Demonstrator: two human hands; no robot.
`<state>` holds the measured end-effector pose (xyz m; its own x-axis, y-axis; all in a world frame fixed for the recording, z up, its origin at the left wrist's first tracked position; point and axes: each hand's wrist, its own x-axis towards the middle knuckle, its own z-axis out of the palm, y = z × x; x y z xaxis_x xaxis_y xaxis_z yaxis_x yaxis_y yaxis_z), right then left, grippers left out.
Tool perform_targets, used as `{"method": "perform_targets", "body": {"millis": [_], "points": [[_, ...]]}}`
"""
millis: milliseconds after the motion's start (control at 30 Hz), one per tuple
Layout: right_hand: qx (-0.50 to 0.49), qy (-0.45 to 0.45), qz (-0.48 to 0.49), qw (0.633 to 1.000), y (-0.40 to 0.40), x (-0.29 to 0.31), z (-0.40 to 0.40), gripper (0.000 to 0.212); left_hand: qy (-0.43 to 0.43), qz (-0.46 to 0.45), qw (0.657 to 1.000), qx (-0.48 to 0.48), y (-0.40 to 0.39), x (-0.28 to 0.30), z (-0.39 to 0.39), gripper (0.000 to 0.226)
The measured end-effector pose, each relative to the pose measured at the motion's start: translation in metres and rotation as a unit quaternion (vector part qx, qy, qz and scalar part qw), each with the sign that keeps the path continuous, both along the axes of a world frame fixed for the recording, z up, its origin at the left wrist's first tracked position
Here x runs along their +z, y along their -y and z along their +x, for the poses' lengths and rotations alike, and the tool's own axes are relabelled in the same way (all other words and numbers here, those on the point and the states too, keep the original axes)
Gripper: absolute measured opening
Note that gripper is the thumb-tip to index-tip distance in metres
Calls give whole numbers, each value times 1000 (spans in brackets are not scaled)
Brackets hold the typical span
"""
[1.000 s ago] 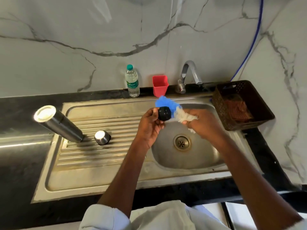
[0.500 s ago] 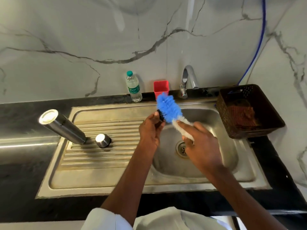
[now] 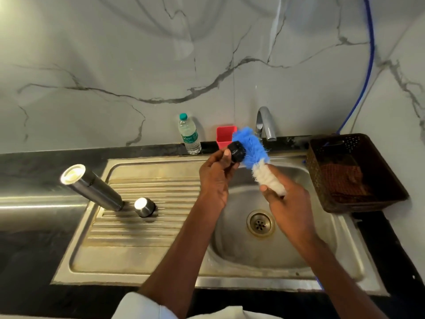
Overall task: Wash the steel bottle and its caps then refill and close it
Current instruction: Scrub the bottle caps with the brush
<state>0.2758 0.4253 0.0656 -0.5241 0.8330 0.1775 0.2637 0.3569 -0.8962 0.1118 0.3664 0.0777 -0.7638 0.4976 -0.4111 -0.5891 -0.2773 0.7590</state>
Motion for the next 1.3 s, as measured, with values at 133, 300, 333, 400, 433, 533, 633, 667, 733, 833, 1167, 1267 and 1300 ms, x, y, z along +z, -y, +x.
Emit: {"method": "perform_targets", "body": {"millis": [133,300,333,400,433,533,633,667,733,833,1167,1267,1300], "points": [[14,-120,-351,929,-6,-7,-9,33,-11,9,999,-31,-3,-1,9,13],[135,-229,-691,672,-16,-15,-3,19,2,-46,997,-60,-5,0,20,11],[140,-227,-702,660,-15,-18,-3,20,0,-63,996,-64,-5,-4,20,11],[133,-212,-702,666,-16,-22,-4,22,-26,-95,993,-66,-4,-12,28,12],[128,-208,-701,670,-16,-23,-4,23,-35,-98,993,-61,-3,-14,34,14],[127,-205,-711,660,-9,-18,3,18,-78,-100,992,-16,1,-13,30,26],[148,-216,-746,613,-6,-17,9,21,-125,-104,987,-7,-1,-8,12,33],[161,-230,-761,585,-9,-20,8,34,-148,-113,982,-29,-3,-6,13,34],[167,-252,-778,551,-19,-21,3,47,-195,-133,969,-72,-5,-5,27,34],[123,-224,-744,618,-16,-13,-1,21,-232,-143,961,-38,-8,-13,34,34],[-9,111,-8,994,5,0,11,53,-216,-187,957,-54,4,-33,18,23],[23,240,63,968,4,23,13,58,-214,-209,954,-35,4,-37,13,28],[50,291,98,950,8,30,14,59,-225,-226,948,-20,5,-39,8,31]]}}
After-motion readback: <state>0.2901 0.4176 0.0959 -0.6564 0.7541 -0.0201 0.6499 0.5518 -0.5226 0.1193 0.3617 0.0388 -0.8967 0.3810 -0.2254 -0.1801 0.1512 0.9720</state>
